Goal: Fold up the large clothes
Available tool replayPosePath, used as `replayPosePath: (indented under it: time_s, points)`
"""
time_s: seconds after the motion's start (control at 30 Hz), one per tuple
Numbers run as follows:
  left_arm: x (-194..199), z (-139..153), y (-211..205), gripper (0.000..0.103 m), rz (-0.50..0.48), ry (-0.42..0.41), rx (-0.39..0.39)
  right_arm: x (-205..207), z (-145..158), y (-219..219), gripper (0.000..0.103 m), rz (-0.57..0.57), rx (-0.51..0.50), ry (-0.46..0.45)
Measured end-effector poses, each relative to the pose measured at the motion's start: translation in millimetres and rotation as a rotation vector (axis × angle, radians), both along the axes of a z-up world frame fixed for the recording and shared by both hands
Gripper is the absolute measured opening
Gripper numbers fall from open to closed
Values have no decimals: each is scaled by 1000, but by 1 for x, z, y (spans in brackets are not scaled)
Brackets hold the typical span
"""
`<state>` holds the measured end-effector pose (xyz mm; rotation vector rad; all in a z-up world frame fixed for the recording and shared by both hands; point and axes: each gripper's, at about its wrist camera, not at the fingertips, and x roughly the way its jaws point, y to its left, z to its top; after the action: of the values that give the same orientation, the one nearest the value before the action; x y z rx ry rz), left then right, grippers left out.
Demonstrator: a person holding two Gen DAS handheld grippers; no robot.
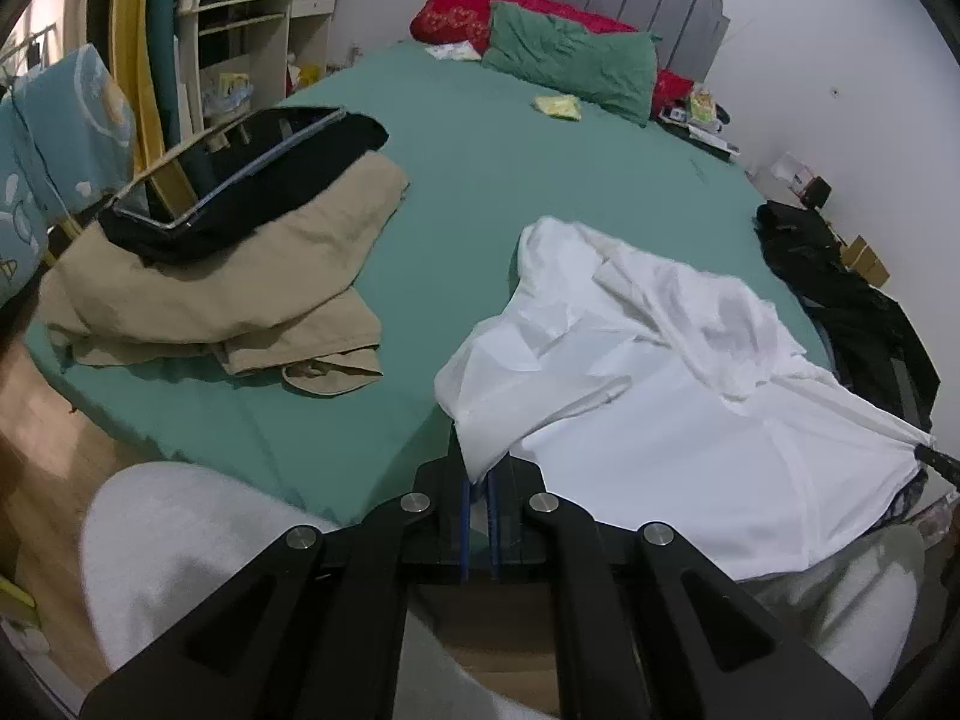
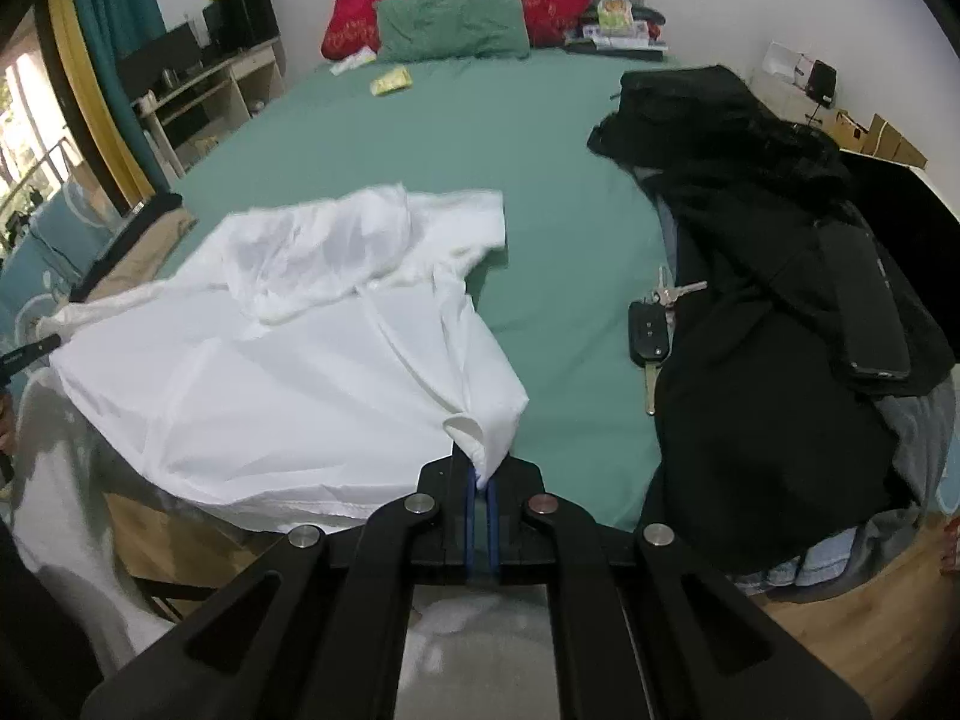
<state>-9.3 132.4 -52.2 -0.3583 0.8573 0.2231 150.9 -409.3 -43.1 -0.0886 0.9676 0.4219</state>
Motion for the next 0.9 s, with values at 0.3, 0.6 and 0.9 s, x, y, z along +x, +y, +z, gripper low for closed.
replayPosePath:
  time_s: [0.3, 0.6, 0.9]
  points:
    - [13, 26, 10, 5, 17, -72, 28, 26, 19, -4, 3, -12, 35, -82]
    - [97, 26, 41, 5, 67, -138, -8, 113, 28, 13, 3, -53, 119, -171]
    - [200, 0, 80, 5, 80, -120, -59, 205, -5, 35, 3, -93, 161, -166]
